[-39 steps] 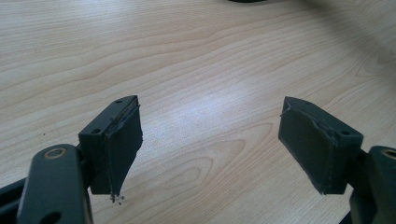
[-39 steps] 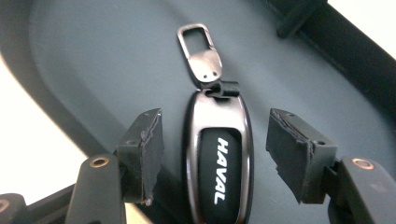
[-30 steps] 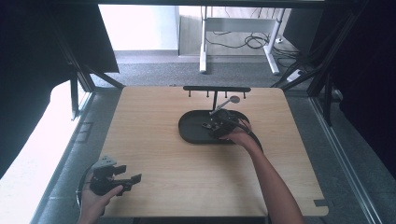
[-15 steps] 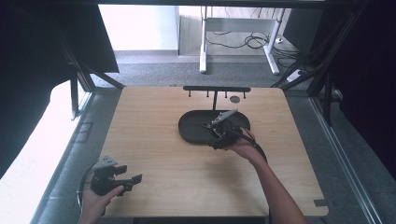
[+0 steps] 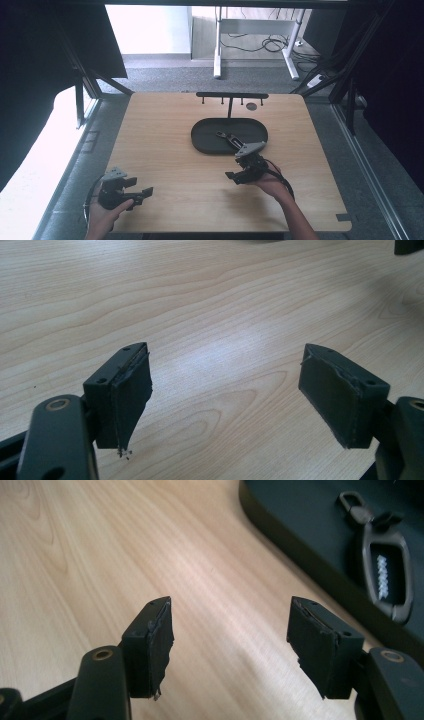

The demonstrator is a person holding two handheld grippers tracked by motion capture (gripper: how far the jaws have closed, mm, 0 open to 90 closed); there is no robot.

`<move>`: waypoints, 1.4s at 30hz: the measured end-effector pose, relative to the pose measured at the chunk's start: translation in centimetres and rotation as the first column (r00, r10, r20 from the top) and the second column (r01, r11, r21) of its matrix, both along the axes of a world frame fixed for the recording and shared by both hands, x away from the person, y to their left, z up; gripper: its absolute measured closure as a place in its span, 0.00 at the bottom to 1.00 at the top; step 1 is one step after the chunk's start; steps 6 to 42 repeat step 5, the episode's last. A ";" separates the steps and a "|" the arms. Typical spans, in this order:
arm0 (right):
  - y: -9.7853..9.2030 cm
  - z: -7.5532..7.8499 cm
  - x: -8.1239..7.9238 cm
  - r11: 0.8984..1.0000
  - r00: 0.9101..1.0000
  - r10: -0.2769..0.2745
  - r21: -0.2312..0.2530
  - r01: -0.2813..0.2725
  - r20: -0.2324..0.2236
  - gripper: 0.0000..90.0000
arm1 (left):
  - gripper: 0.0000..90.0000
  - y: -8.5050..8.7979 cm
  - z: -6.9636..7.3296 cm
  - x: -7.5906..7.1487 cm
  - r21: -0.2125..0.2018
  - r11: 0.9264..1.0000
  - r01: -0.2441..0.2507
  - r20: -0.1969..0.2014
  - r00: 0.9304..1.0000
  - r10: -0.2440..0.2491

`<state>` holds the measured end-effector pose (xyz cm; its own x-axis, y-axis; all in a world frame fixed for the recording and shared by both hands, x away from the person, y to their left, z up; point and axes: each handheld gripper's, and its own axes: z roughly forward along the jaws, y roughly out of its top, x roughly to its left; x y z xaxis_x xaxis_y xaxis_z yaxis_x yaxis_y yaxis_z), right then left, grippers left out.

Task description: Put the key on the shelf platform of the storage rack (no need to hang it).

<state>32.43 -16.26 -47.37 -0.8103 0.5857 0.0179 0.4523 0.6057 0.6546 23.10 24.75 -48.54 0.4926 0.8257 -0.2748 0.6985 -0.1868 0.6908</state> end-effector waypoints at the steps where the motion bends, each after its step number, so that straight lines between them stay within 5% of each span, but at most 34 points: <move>1: -0.1 -0.2 -0.3 1.000 1.000 -0.002 0.004 0.002 0.000 0.39 | 0.24 0.0 0.0 0.0 0.001 1.000 0.000 0.000 1.000 0.000; 42: -0.4 -0.5 -0.8 1.000 1.000 -0.006 0.012 0.006 -0.001 0.40 | 0.24 -0.2 -0.1 0.0 0.004 1.000 0.006 0.000 1.000 -0.006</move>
